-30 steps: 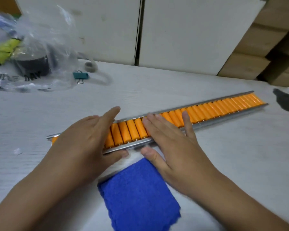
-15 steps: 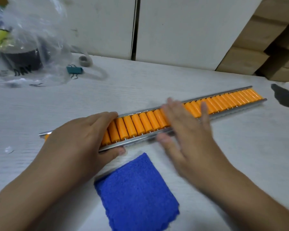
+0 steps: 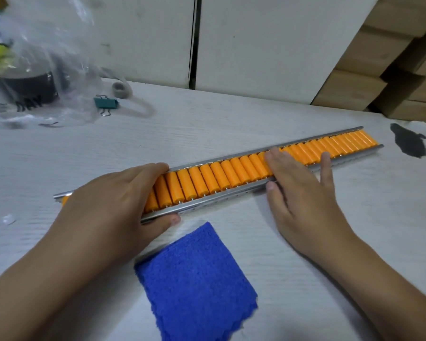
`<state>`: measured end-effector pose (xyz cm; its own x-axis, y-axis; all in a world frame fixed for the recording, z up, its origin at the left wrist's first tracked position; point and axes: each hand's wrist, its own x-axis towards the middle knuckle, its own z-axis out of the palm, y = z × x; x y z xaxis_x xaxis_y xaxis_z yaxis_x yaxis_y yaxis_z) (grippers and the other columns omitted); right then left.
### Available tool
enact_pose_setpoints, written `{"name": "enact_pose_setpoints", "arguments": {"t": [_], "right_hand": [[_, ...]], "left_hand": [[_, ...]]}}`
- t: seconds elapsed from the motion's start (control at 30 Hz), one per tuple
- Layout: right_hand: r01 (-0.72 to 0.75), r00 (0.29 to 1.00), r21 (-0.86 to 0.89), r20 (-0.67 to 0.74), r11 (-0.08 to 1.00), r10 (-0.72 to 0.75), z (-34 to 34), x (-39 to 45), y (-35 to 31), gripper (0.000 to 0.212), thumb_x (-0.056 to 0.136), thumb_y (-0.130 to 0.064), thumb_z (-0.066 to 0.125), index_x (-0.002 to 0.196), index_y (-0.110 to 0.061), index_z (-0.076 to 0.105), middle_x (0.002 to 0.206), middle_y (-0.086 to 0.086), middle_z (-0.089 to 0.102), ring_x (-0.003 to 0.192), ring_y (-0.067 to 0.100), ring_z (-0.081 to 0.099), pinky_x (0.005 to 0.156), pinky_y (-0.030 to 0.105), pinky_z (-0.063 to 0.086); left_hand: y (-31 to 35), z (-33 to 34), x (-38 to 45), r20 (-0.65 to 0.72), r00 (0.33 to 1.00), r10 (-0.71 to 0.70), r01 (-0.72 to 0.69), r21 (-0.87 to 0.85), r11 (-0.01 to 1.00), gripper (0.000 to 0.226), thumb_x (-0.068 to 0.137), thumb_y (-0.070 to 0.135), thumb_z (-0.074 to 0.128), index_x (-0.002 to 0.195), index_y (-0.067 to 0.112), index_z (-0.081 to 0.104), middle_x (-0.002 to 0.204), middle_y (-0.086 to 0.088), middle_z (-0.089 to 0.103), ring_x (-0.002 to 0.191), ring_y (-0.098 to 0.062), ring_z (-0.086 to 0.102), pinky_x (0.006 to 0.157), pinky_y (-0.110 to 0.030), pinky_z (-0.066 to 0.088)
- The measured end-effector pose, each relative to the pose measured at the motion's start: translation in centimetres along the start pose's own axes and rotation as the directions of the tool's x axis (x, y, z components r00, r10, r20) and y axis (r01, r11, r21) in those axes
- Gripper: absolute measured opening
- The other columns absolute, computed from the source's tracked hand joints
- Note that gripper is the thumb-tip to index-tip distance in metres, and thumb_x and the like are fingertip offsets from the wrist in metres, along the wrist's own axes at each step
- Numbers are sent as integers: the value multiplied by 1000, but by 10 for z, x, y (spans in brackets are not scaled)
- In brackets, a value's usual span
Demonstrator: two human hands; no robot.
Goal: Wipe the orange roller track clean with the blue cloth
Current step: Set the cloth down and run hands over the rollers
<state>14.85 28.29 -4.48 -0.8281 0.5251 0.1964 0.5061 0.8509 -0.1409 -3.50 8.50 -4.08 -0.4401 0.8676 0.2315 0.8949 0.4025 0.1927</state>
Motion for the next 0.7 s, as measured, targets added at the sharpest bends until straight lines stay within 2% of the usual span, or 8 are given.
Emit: {"name": "enact_pose_setpoints", "arguments": {"t": [0.2, 0.27, 0.33, 0.4, 0.47, 0.57, 0.63, 0.7], "right_hand": [[-7, 998, 6, -55, 1000, 7, 7, -1, 7, 56, 93, -36, 21, 146, -19, 29, 152, -2, 31, 139, 2, 17, 114, 39, -16], [-10, 998, 13, -55, 1000, 11, 7, -1, 7, 56, 93, -36, 21, 146, -19, 29, 152, -2, 31, 139, 4, 18, 113, 38, -17], [0, 999, 14, -43, 1000, 1, 6, -2, 5, 57, 93, -37, 20, 146, -19, 28, 152, -2, 30, 140, 4, 17, 113, 38, -17], [15, 999, 19, -29, 1000, -14, 5, -6, -1, 58, 93, -39, 19, 147, -19, 27, 153, -2, 28, 140, 5, 16, 113, 39, -16], [31, 999, 28, -20, 999, -31, 4, -11, -12, 58, 94, -40, 20, 147, -18, 26, 153, -2, 27, 141, 7, 16, 114, 39, -15], [53, 998, 51, -18, 997, -52, 3, -18, -28, 59, 93, -42, 23, 147, -17, 27, 153, -1, 28, 141, 9, 17, 114, 39, -13], [60, 998, 88, -33, 994, -57, 2, -21, -37, 59, 92, -43, 25, 145, -16, 32, 151, 1, 33, 140, 11, 22, 114, 38, -11], [66, 997, 109, -41, 992, -62, 3, -23, -45, 58, 92, -43, 28, 143, -15, 36, 149, 2, 37, 139, 13, 26, 115, 38, -7]], "left_hand": [[2, -3, 0, 36, 999, -17, 18, -8, 1000, 67, 63, 55, 71, 120, 25, 50, 90, 3, 68, 68, -25, 64, 50, -27, 36], [2, -5, 0, 55, 998, -7, 7, 11, 1000, 67, 64, 56, 69, 120, 25, 50, 90, 4, 69, 67, -24, 64, 47, -20, 29], [0, -8, -3, 81, 997, -6, 3, 37, 999, 66, 62, 55, 70, 117, 24, 51, 86, 5, 68, 63, -21, 63, 50, -10, 22], [-4, -11, -8, 100, 995, -22, 18, 46, 999, 66, 60, 54, 74, 115, 25, 51, 82, 6, 67, 59, -16, 55, 52, -7, 20], [-9, -15, -15, 125, 991, -56, 53, 32, 998, 65, 61, 57, 72, 115, 29, 47, 82, 8, 63, 62, -12, 46, 48, -12, 27], [-17, -22, -29, 136, 983, -122, 126, -23, 992, 61, 62, 63, 53, 115, 35, 41, 83, 13, 52, 70, -13, 48, 53, -35, 47], [-19, -26, -40, 115, 980, -163, 168, -28, 985, 63, 62, 63, 50, 118, 35, 41, 85, 14, 47, 74, -16, 49, 60, -40, 48], [-16, -29, -48, 126, 972, -196, 199, -14, 980, 67, 63, 58, 50, 122, 28, 43, 91, 9, 52, 82, -21, 53, 67, -42, 48]]}}
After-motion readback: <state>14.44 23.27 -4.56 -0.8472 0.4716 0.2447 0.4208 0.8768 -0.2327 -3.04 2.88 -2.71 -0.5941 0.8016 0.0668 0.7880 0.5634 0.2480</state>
